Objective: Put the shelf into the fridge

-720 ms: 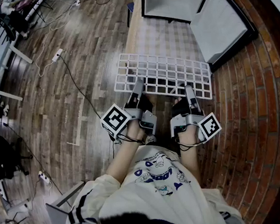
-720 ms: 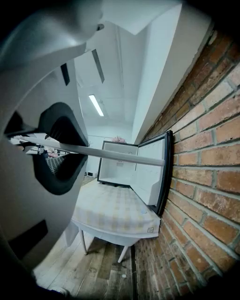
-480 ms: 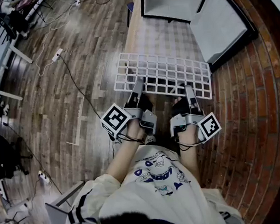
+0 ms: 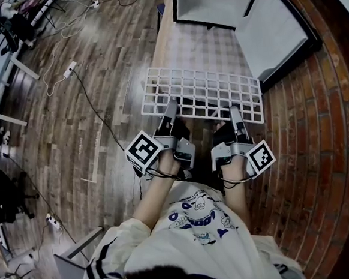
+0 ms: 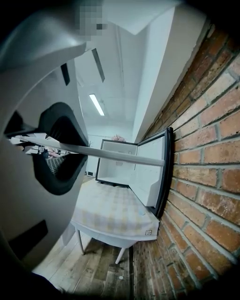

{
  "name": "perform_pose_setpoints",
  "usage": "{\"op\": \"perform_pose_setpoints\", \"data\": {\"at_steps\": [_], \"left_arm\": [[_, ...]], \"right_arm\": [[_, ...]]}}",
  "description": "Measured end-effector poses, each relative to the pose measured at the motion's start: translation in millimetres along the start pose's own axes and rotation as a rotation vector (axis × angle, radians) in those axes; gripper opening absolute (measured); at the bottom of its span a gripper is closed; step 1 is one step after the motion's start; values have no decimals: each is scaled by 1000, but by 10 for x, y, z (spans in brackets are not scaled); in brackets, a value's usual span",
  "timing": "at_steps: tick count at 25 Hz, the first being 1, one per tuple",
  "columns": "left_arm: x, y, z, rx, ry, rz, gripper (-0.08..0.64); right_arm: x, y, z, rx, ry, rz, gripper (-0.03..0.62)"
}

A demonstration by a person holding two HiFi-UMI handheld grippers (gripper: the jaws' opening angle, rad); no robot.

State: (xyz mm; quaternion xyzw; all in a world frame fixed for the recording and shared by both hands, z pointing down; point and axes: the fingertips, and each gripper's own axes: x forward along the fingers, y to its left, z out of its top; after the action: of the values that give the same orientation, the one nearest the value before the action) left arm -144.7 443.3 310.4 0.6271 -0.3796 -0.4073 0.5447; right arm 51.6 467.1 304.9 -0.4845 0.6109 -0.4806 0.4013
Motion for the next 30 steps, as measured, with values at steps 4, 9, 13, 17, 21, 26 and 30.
{"op": "perform_pose_setpoints", "data": {"at_steps": [4, 9, 13, 17, 21, 26, 30], "left_arm": [[86, 15, 38, -4, -1, 4, 37], [230, 101, 108, 16, 10, 35, 37], [584, 173, 231, 18, 25, 40, 38], [1000, 223, 370, 18, 44, 39, 37], [1826, 286, 527, 3, 57, 28, 37], [2466, 556, 819, 14, 86, 54, 37], [2616, 671, 925, 20, 110, 54, 37]], "right_arm": [[95, -21, 12, 2, 3, -8, 57], [273, -59, 43, 12, -6, -10, 57], [610, -111, 122, 16, -17, -14, 57], [1000, -152, 225, 16, -34, -20, 57], [1735, -260, 522, 21, -45, -38, 57], [2418, -461, 598, 36, -71, -48, 55], [2577, -550, 556, 43, -92, -47, 55]]}}
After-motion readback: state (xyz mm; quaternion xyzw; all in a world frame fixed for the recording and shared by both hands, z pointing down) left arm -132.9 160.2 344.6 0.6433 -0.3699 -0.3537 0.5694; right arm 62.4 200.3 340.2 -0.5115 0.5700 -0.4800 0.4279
